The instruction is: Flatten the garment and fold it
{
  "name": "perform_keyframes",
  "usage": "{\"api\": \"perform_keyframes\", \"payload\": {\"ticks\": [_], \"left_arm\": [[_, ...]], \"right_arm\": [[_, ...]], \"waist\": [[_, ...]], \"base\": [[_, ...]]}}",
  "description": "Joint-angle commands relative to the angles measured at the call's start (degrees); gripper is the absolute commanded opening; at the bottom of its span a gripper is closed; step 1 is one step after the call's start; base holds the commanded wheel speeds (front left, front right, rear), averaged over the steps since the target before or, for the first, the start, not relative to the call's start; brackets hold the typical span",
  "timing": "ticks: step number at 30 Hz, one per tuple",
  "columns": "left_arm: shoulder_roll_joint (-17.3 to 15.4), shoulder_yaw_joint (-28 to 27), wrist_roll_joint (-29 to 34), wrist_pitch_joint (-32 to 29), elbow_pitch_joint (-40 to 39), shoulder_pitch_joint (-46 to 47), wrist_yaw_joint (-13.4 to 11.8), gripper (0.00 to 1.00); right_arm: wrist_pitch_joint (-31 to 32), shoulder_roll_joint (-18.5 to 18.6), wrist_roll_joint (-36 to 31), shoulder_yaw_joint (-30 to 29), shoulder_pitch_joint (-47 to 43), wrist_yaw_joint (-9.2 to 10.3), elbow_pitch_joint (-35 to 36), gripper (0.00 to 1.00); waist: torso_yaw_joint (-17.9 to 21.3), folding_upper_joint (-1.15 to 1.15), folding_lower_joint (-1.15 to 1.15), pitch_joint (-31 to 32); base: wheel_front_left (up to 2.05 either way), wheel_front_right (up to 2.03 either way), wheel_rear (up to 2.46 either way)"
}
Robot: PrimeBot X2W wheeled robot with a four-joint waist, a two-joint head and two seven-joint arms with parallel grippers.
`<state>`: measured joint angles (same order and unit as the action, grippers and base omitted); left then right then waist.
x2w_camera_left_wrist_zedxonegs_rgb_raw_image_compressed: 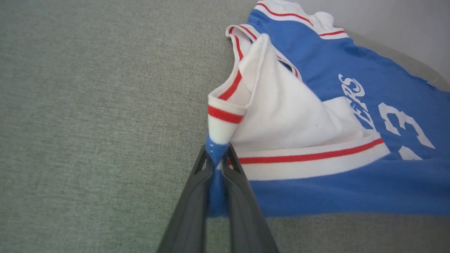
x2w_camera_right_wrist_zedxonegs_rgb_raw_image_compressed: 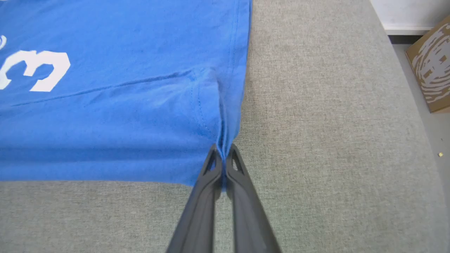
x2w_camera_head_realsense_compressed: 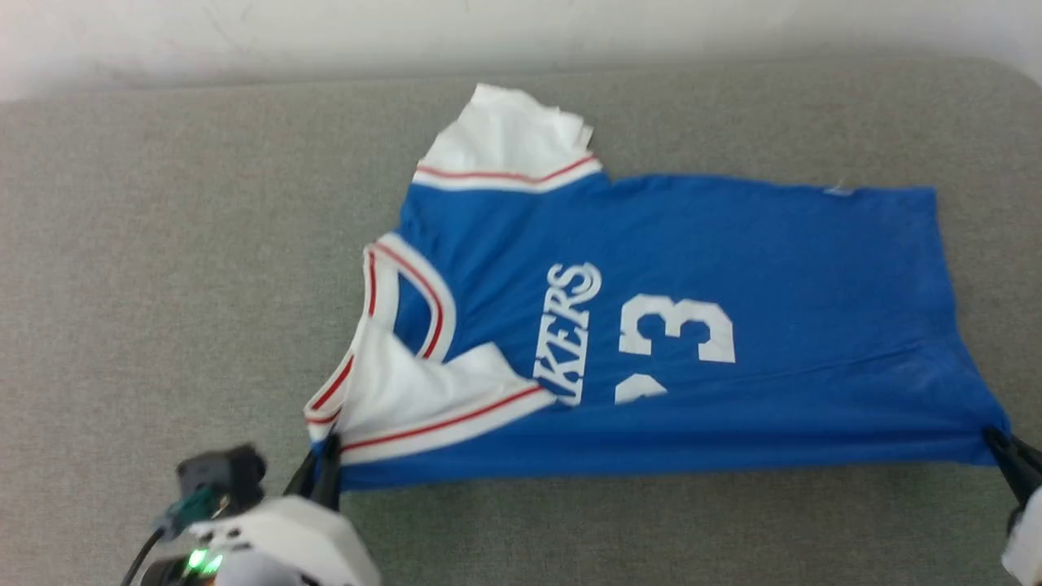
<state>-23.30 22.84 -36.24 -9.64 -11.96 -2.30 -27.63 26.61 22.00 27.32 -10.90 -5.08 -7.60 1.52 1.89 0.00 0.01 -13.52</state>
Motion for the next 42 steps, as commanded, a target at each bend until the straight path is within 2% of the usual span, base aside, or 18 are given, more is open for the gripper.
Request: {"api": "perform_keyframes", "payload": {"ticks": [1,4,8,11,15,16,17,18,19,20,24,27,31,34,37,40,42], "left_arm": [[-1.3,-1.3,-0.4,-0.1,-1.6,-2.4,-1.3,0.0],[-2.8,-2.6,-1.0,-1.0,-4.9,-7.1,-3.4,0.0],[-2.5,-2.8,-3.1,-2.0,-7.5,-13.1,-4.9,0.0],[-1.1,-2.4,-4.6,-1.4,-6.4,-15.6,-4.7,0.0],[1.9,-1.5,-6.9,0.0,-1.8,-15.3,-2.2,0.0],[2.5,-1.3,-7.2,0.5,-0.6,-14.7,-1.4,0.33],[3.2,-1.5,-7.6,1.4,0.6,-14.0,-0.7,0.45],[3.9,-1.5,-8.1,1.9,1.8,-13.4,0.1,0.47],[4.3,-1.5,-8.4,2.4,2.9,-12.8,0.7,0.8],[4.6,-1.6,-8.4,2.9,3.9,-12.2,1.3,1.0],[4.9,-2.9,-8.8,5.1,5.2,-10.7,2.7,1.0],[4.0,-4.6,-8.0,7.2,1.9,-9.6,2.9,1.0],[-0.5,-5.8,-2.3,9.4,-5.3,-4.3,3.0,1.0],[-5.5,-5.6,3.4,5.7,-10.1,3.7,2.3,1.0],[-10.3,-3.8,9.1,-0.7,-12.3,16.5,4.1,1.0],[-11.6,-1.1,12.5,-6.6,-9.8,31.2,8.1,1.0],[-10.6,0.4,13.2,-10.2,-5.2,40.0,10.2,1.0]], "right_arm": [[0.7,0.1,0.6,-1.2,-1.6,0.11,1.5,0.0],[2.4,-0.5,0.9,-3.1,-4.6,0.11,4.6,0.0],[5.4,-3.3,1.3,-5.1,-8.8,0.11,6.9,0.0],[6.4,-4.6,0.2,-5.9,-11.0,0.11,6.8,0.0],[5.6,-5.6,-2.4,-4.9,-11.9,0.11,4.9,0.0],[5.1,-6.0,-2.8,-4.6,-11.6,0.11,4.3,0.0],[4.5,-6.3,-3.1,-4.3,-11.1,0.11,3.7,0.11],[3.8,-6.5,-3.5,-3.8,-10.7,0.11,3.3,0.46],[3.0,-6.5,-3.7,-3.3,-10.3,0.11,2.9,1.0],[2.3,-6.7,-3.9,-3.1,-9.8,0.11,2.6,1.0],[0.8,-6.4,-3.3,-2.4,-8.2,0.11,2.6,1.0],[-0.8,-5.5,-2.7,-2.8,-6.7,0.11,5.1,1.0],[-4.7,-5.3,-3.2,-4.4,-3.6,0.11,9.7,1.0],[-4.8,-4.6,-3.3,-2.9,-1.5,0.11,12.2,1.0],[-5.4,-3.5,-3.3,-1.2,1.6,0.11,13.8,1.0],[-6.3,-3.0,-3.3,0.1,4.7,0.11,14.2,1.0],[-6.7,-2.6,-3.1,1.3,6.3,0.11,14.2,1.0]], "waist": [[0.4,0.0,-0.01,1.8],[0.2,0.0,-0.01,2.7],[-0.1,0.0,-0.01,2.8],[-0.7,0.0,-0.01,2.6],[-1.3,0.0,-0.01,2.4],[-1.4,0.0,-0.01,2.5],[-1.4,0.0,-0.01,2.5],[-1.5,0.0,-0.01,2.7],[-1.5,0.0,-0.01,2.8],[-1.5,0.0,-0.01,3.0],[-1.2,0.0,-0.01,3.5],[-0.5,0.0,-0.01,2.8],[0.4,0.0,-0.01,0.2],[1.1,0.0,-0.01,-2.7],[1.8,0.0,-0.01,-5.9],[2.6,0.0,-0.01,-9.0],[3.3,0.0,-0.01,-11.1]], "base": [[0.0,0.0,0.0],[0.0,0.0,0.0],[0.0,0.0,0.0],[0.0,0.0,0.0],[0.0,0.0,0.0],[0.0,0.0,0.0],[0.0,0.0,0.0],[0.0,0.0,0.0],[0.0,0.0,0.0],[0.0,0.0,0.0],[0.0,0.0,0.0],[0.0,0.0,0.0],[0.0,0.0,0.0],[0.0,0.0,0.0],[0.0,0.0,0.0],[0.0,0.0,0.0],[0.0,0.0,0.0]]}}
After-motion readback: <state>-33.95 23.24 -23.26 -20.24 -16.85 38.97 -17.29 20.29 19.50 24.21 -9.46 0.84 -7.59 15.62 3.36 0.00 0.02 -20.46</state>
